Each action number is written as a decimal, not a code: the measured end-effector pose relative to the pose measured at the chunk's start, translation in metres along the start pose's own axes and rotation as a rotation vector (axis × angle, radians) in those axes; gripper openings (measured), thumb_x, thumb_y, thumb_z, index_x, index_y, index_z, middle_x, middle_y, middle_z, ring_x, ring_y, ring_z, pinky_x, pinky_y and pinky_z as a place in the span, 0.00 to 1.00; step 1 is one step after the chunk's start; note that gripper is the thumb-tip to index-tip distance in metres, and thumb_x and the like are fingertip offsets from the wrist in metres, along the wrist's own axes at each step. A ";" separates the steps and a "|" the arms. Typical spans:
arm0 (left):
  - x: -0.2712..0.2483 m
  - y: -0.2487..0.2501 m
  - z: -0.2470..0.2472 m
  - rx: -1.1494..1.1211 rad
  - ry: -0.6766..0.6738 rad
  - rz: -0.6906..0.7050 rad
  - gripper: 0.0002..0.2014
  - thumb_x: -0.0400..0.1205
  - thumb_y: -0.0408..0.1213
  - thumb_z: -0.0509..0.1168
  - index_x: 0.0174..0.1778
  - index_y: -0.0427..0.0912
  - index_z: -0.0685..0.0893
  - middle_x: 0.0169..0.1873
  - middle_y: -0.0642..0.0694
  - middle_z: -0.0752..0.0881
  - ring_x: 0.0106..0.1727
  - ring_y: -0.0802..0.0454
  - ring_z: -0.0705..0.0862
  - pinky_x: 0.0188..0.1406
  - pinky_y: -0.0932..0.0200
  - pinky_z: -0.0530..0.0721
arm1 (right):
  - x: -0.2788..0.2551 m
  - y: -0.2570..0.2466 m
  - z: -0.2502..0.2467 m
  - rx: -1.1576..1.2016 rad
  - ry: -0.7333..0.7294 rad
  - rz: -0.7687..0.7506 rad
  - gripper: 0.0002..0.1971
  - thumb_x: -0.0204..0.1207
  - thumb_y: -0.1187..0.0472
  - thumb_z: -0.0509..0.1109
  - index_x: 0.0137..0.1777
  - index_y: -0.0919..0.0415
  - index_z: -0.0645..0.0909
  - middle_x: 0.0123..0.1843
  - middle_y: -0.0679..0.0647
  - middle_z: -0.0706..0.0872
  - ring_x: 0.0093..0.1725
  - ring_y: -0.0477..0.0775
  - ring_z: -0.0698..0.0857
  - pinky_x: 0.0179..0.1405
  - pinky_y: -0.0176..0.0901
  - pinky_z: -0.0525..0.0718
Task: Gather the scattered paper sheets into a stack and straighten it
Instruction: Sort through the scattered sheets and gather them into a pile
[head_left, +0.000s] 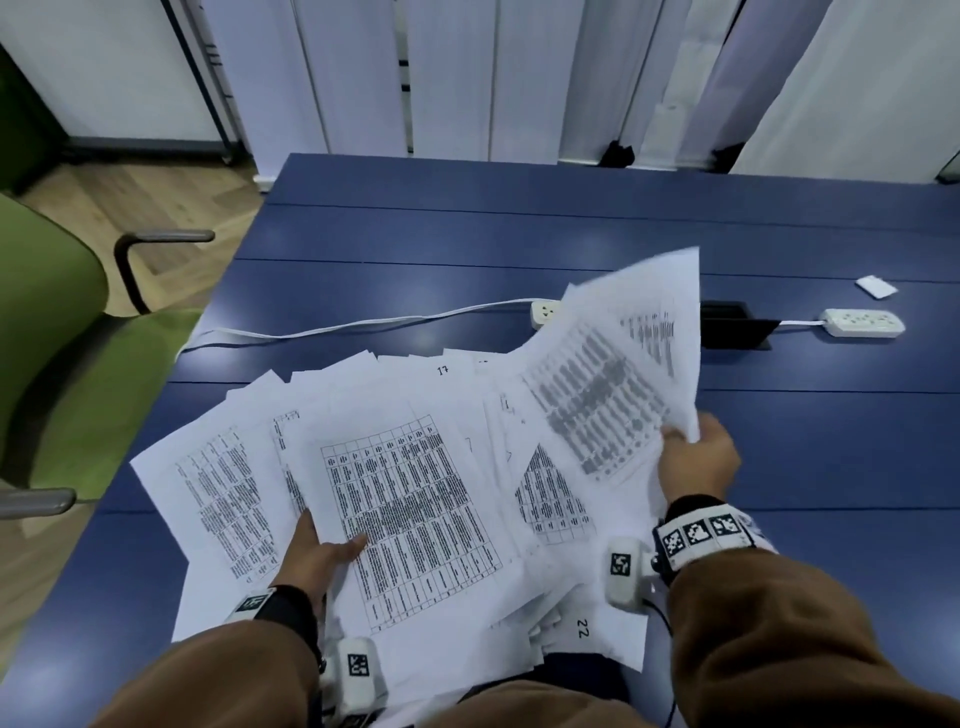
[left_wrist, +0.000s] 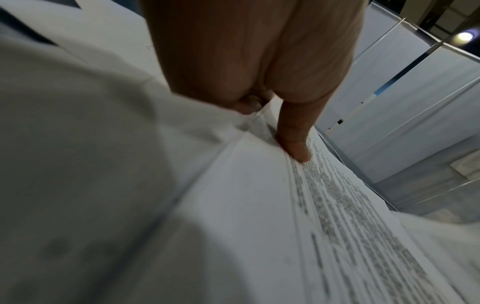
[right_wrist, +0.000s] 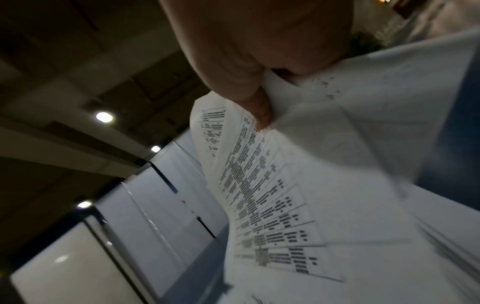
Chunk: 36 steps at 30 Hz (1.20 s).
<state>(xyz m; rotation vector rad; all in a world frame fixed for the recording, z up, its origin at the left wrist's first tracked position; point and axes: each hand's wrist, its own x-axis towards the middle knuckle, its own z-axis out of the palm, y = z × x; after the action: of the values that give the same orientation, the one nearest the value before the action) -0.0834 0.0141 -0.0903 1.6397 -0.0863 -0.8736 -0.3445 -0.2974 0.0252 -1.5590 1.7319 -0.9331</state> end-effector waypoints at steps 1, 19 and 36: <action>0.000 -0.001 0.000 0.012 0.014 -0.006 0.50 0.70 0.29 0.78 0.84 0.46 0.56 0.80 0.50 0.65 0.82 0.45 0.63 0.81 0.41 0.58 | 0.003 -0.012 -0.005 0.059 0.027 -0.064 0.06 0.78 0.64 0.69 0.52 0.65 0.84 0.43 0.63 0.84 0.45 0.64 0.83 0.41 0.44 0.75; -0.029 0.009 0.023 -0.028 0.003 -0.067 0.51 0.70 0.64 0.72 0.79 0.31 0.67 0.78 0.28 0.67 0.76 0.27 0.69 0.71 0.39 0.70 | -0.129 -0.011 0.052 0.027 -0.932 0.241 0.22 0.70 0.76 0.74 0.59 0.61 0.71 0.52 0.55 0.82 0.40 0.52 0.84 0.27 0.34 0.80; -0.021 0.018 -0.012 0.052 -0.135 -0.122 0.32 0.60 0.41 0.86 0.57 0.36 0.84 0.49 0.39 0.91 0.55 0.37 0.88 0.59 0.43 0.84 | -0.053 -0.049 0.020 1.048 -0.682 0.385 0.09 0.85 0.64 0.57 0.58 0.65 0.77 0.52 0.60 0.90 0.47 0.52 0.91 0.57 0.56 0.86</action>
<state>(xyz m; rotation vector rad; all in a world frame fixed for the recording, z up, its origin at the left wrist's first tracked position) -0.0839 0.0296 -0.0642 1.6464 -0.1047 -1.0833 -0.2944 -0.2494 0.0543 -0.6678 0.7610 -0.7642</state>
